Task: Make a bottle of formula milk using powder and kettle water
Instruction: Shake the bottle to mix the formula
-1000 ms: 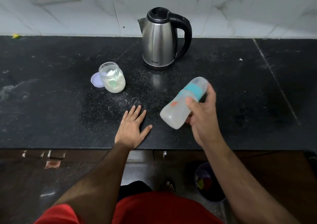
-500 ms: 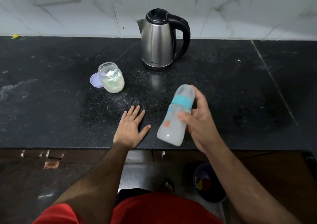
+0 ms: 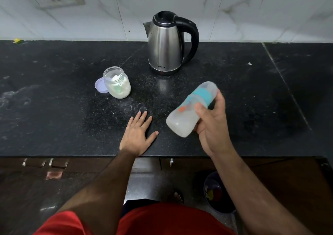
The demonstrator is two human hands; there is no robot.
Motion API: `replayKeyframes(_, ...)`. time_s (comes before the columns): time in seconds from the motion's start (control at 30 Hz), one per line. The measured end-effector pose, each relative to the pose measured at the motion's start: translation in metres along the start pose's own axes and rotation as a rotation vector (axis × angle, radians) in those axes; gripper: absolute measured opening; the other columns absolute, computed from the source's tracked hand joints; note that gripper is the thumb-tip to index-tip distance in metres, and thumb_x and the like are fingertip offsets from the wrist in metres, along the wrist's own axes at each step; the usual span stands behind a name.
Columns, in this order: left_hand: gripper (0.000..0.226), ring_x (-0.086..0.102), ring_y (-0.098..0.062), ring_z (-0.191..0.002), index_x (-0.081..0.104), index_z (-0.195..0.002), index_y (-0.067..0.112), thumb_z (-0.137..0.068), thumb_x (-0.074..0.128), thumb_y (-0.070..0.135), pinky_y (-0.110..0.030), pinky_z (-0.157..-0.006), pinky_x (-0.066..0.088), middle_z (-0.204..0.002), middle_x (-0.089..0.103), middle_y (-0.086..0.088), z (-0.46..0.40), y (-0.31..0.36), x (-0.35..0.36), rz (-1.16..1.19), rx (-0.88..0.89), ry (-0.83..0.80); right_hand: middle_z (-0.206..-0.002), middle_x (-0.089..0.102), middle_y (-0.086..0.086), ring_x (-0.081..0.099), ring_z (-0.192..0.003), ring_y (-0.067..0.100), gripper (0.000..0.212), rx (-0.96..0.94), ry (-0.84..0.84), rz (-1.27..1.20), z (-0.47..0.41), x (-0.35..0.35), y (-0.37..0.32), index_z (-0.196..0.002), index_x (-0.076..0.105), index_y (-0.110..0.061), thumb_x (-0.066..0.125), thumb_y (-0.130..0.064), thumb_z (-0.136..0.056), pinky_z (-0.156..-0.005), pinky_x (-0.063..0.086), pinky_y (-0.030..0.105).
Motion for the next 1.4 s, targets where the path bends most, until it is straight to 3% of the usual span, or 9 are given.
replayKeyframes(0.13,0.076,0.001,-0.014,-0.154,0.027,-0.155,0.024,-0.092,0.030,0.067,-0.040,-0.125,0.004,-0.166,0.014,0.002,0.000,0.000,0.001,-0.010,0.007,-0.014,-0.104,0.072,-0.007,0.070,-0.095,0.017,0.081,0.095,-0.139,0.113,0.006,0.015,0.009,-0.149,0.029,-0.027,0.066,-0.011,-0.079,-0.080,0.060,0.041)
replayKeyframes(0.3,0.075,0.001,-0.013,-0.154,0.030,-0.154,0.024,-0.093,0.029,0.067,-0.039,-0.125,0.004,-0.165,0.015,0.002,0.000,0.001,-0.001,0.001,0.004,0.006,-0.116,0.062,0.001,0.070,-0.099,0.016,0.071,0.041,0.072,0.005,-0.004,-0.004,0.002,-0.146,0.033,-0.028,0.066,-0.021,-0.083,-0.076,0.059,0.041)
replayKeyframes(0.47,0.074,0.000,-0.013,-0.153,0.027,-0.155,0.024,-0.094,0.034,0.065,-0.038,-0.125,0.001,-0.166,0.013,0.002,0.000,0.000,0.001,0.003,0.002,-0.017,-0.103,0.072,-0.007,0.070,-0.095,0.017,0.082,0.134,-0.146,0.117,0.009,0.017,0.015,-0.150,0.029,-0.028,0.069,-0.012,-0.081,-0.079,0.061,0.041)
replayKeyframes(0.63,0.074,0.001,-0.014,-0.154,0.028,-0.155,0.024,-0.094,0.031,0.066,-0.039,-0.125,0.003,-0.166,0.014,0.002,0.000,0.000,0.000,0.000,0.003,-0.001,-0.113,0.064,0.000,0.070,-0.096,0.014,0.071,0.035,0.083,-0.027,-0.002,-0.001,0.001,-0.145,0.034,-0.026,0.066,-0.020,-0.082,-0.076,0.059,0.038)
replayKeyframes(0.8,0.080,-0.001,-0.014,-0.154,0.026,-0.156,0.024,-0.089,0.022,0.069,-0.038,-0.125,0.002,-0.166,0.012,0.002,0.000,0.000,0.000,-0.008,0.003,-0.020,-0.105,0.071,-0.002,0.070,-0.095,0.018,0.082,0.098,-0.108,0.116,0.008,0.018,0.012,-0.150,0.028,-0.027,0.072,-0.013,-0.082,-0.081,0.060,0.047)
replayKeyframes(0.97,0.076,0.002,-0.014,-0.154,0.029,-0.155,0.024,-0.092,0.026,0.068,-0.039,-0.125,0.004,-0.166,0.014,0.002,0.000,0.000,-0.001,-0.001,0.000,0.004,-0.109,0.065,-0.002,0.070,-0.096,0.014,0.070,-0.020,0.083,-0.026,-0.004,-0.003,-0.009,-0.146,0.033,-0.023,0.064,-0.019,-0.083,-0.074,0.058,0.036)
replayKeyframes(1.13,0.077,0.000,-0.014,-0.154,0.027,-0.155,0.024,-0.091,0.027,0.068,-0.039,-0.125,0.003,-0.166,0.013,0.002,0.000,0.000,0.000,-0.005,0.006,-0.012,-0.108,0.070,-0.002,0.070,-0.097,0.021,0.082,0.073,-0.094,0.116,0.009,0.014,0.011,-0.150,0.028,-0.028,0.068,-0.013,-0.079,-0.081,0.059,0.045)
replayKeyframes(1.3,0.072,0.001,-0.013,-0.154,0.029,-0.154,0.024,-0.095,0.033,0.065,-0.038,-0.125,0.003,-0.166,0.014,0.002,0.000,0.000,0.000,0.006,0.002,0.009,-0.111,0.066,-0.002,0.069,-0.100,0.018,0.073,-0.003,0.106,0.008,-0.001,-0.005,-0.001,-0.147,0.032,-0.026,0.066,-0.021,-0.082,-0.077,0.059,0.042)
replayKeyframes(1.4,0.076,0.001,-0.013,-0.154,0.029,-0.155,0.024,-0.092,0.028,0.067,-0.038,-0.125,0.003,-0.166,0.014,0.002,0.000,-0.001,0.000,-0.003,0.004,0.002,-0.109,0.067,0.000,0.070,-0.097,0.018,0.075,0.038,0.050,0.045,0.004,0.003,0.009,-0.147,0.031,-0.027,0.069,-0.019,-0.083,-0.075,0.059,0.042)
Point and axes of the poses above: each hand's wrist, its own z-axis away from the middle knuckle, its own x-axis out of the palm, y = z × x, the point moved 9 cm from there along -z, towards the middle knuckle
